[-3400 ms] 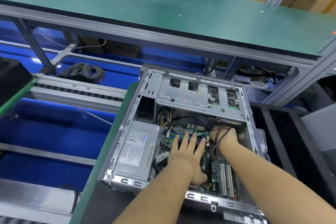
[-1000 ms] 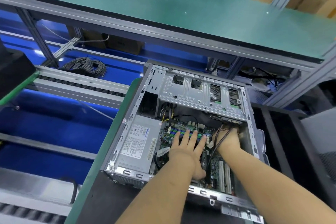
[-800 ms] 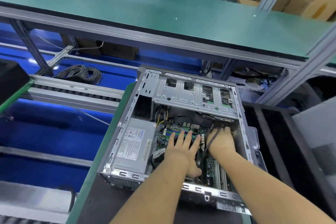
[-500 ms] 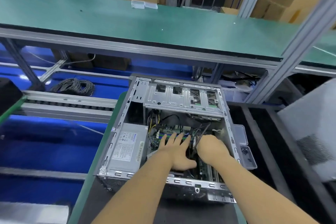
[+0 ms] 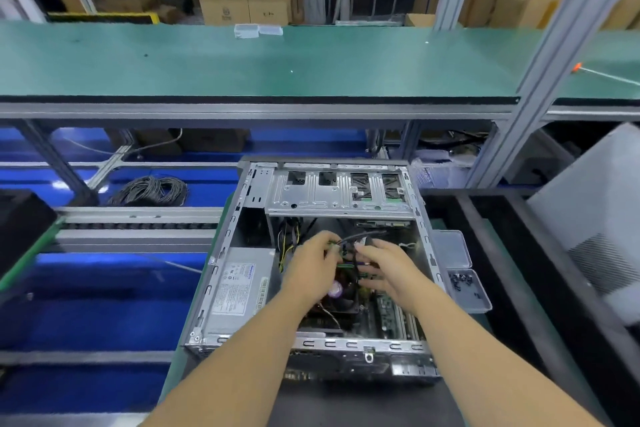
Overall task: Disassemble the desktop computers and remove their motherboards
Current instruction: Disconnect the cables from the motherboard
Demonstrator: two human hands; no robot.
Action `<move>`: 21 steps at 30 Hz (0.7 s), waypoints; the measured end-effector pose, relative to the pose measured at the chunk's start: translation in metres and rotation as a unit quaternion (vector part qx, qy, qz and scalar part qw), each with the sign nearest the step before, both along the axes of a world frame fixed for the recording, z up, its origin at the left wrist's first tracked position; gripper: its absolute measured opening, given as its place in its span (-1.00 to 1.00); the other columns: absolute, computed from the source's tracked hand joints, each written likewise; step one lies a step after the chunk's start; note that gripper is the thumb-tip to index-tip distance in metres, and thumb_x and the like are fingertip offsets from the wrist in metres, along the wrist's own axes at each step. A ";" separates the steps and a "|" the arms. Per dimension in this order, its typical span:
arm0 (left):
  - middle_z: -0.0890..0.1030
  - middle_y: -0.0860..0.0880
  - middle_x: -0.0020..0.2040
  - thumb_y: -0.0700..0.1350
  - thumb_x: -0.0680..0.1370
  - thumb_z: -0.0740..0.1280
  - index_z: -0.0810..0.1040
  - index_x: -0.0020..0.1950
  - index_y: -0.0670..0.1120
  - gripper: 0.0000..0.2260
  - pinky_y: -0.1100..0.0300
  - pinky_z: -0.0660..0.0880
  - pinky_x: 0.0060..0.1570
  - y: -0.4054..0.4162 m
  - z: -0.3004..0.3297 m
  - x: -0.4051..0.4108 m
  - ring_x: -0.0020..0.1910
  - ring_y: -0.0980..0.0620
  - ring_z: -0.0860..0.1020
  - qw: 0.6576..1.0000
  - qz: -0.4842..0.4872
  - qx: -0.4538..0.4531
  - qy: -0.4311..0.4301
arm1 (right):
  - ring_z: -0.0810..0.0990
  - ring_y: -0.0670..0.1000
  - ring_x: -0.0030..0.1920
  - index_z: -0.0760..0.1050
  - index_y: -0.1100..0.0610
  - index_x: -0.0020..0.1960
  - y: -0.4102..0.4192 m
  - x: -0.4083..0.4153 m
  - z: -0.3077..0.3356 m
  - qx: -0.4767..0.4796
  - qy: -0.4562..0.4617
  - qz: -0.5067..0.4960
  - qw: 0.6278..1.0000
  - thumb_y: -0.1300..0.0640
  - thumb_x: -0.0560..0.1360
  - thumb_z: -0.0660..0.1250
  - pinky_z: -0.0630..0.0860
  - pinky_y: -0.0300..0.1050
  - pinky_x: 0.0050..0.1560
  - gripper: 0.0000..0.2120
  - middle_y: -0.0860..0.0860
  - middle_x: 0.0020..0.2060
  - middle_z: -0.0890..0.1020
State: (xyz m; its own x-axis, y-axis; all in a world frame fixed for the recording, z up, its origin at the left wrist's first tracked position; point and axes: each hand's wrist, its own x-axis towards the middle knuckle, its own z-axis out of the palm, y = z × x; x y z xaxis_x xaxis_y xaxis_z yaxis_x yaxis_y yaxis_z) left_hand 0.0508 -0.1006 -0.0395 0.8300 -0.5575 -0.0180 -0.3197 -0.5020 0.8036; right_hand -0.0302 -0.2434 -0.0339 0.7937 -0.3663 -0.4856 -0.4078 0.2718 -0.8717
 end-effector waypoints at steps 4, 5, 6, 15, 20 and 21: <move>0.55 0.23 -0.20 -0.10 0.61 0.30 0.61 0.07 0.14 -0.84 0.25 0.43 -0.18 0.012 0.001 0.015 -0.16 0.14 0.54 0.995 0.014 0.068 -0.072 | 0.56 0.00 -0.13 0.54 0.17 0.20 -0.001 0.009 -0.003 -0.018 0.013 -0.025 0.999 0.02 0.59 0.36 0.34 -0.12 -0.26 -0.72 0.06 -0.08 0.74; 0.53 0.23 -0.21 -0.12 0.60 0.30 0.61 0.08 0.13 -0.83 0.24 0.44 -0.17 0.012 0.002 0.015 -0.16 0.14 0.53 0.994 0.005 0.080 -0.079 | 0.54 0.02 -0.14 0.52 0.21 0.19 0.000 0.011 -0.004 0.002 0.000 -0.044 0.999 0.05 0.59 0.36 0.32 -0.13 -0.28 -0.73 0.08 -0.10 0.74; 0.53 0.21 -0.19 -0.13 0.60 0.28 0.60 0.10 0.12 -0.82 0.21 0.47 -0.15 0.012 0.004 0.014 -0.16 0.12 0.53 0.992 0.002 0.091 -0.088 | 0.54 0.04 -0.15 0.51 0.22 0.17 0.000 0.013 -0.004 0.041 -0.018 -0.063 0.997 0.08 0.59 0.37 0.34 -0.13 -0.29 -0.75 0.10 -0.14 0.73; 0.66 -0.05 0.12 -0.21 0.62 0.18 0.57 0.29 -0.01 -0.69 0.05 0.54 0.10 0.015 0.006 0.012 0.11 -0.10 0.59 0.985 -0.017 0.147 -0.091 | 0.63 0.25 0.12 0.48 0.31 0.04 0.004 0.015 0.002 0.288 -0.134 -0.099 0.943 0.24 0.59 0.34 0.65 0.00 0.00 -0.88 0.34 0.02 0.62; 0.64 -0.03 0.10 -0.18 0.58 0.18 0.58 0.20 -0.02 -0.73 -0.01 0.54 0.05 0.016 0.036 0.028 0.09 -0.10 0.58 0.943 -0.082 0.226 -0.231 | 0.62 0.28 0.13 0.50 0.35 0.12 0.009 0.027 -0.005 0.252 -0.070 -0.119 0.958 0.30 0.58 0.35 0.66 -0.02 -0.09 -0.84 0.29 0.00 0.58; 0.64 -0.02 0.05 -0.14 0.58 0.18 0.59 0.15 -0.03 -0.76 0.00 0.53 0.03 0.019 0.044 0.037 0.05 -0.09 0.58 0.929 -0.096 0.235 -0.270 | 0.63 0.25 0.09 0.52 0.35 0.10 0.010 0.031 -0.006 0.241 -0.059 -0.116 0.962 0.29 0.57 0.36 0.66 -0.01 -0.10 -0.85 0.27 -0.02 0.59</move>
State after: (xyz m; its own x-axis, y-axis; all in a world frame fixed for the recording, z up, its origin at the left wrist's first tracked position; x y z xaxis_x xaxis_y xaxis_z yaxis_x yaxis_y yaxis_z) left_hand 0.0875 -0.0813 0.0043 0.6752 -0.7317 0.0934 -0.7320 -0.6491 0.2072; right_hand 0.0004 -0.2333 -0.0396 0.7772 -0.2953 -0.5557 -0.1933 0.7283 -0.6574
